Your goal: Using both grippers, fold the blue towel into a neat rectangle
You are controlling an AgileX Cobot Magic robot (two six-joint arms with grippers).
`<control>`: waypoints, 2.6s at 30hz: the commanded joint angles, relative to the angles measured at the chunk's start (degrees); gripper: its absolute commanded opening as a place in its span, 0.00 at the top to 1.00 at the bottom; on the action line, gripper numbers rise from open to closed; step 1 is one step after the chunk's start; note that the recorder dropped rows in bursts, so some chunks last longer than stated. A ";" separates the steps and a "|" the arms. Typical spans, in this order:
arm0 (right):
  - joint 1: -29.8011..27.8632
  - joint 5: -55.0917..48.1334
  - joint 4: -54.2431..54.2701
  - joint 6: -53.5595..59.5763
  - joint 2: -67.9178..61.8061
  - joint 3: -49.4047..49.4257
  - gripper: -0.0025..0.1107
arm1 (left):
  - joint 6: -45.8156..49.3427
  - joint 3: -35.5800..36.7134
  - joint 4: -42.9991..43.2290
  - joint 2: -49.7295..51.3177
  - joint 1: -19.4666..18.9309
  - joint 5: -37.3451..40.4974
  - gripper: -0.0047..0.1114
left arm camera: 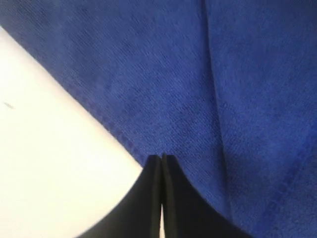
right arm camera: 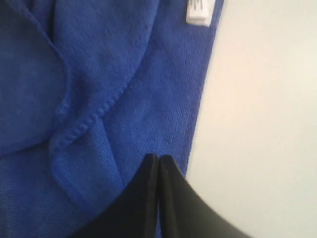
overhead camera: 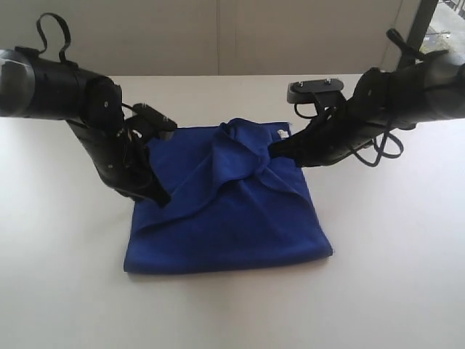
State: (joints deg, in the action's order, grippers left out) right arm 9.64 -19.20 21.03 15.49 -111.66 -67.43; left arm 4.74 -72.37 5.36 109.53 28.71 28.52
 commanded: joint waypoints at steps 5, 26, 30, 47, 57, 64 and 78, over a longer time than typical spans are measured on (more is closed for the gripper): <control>-0.99 -4.60 2.93 0.35 1.33 -6.12 0.98 | -1.75 -7.16 -1.02 -3.96 0.12 0.01 0.96; -13.62 -18.50 11.85 13.37 -3.37 -13.88 0.98 | -11.10 -28.30 -1.45 12.71 8.98 -4.74 0.96; -13.67 -18.50 11.76 13.47 -3.37 -13.88 0.98 | -11.85 -29.92 -1.45 14.00 11.40 -7.59 0.94; -13.67 -19.33 11.16 13.50 -3.37 -13.78 0.98 | -15.10 -30.02 -3.86 18.03 13.10 -10.96 0.59; -13.67 -19.43 11.17 13.50 -3.37 -13.78 0.98 | -15.10 -30.02 -3.61 20.04 13.21 -12.50 0.59; -13.67 -19.34 11.17 13.50 -3.37 -13.12 0.98 | -15.10 -30.02 -2.49 20.05 13.21 -12.26 0.78; -13.67 -19.17 20.54 21.48 -3.83 -10.90 0.98 | -15.51 -31.10 9.08 14.93 13.07 -0.01 0.96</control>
State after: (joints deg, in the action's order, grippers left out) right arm -3.64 -37.02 36.36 31.01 -115.48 -78.62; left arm -10.04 -102.97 8.73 127.63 41.52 22.85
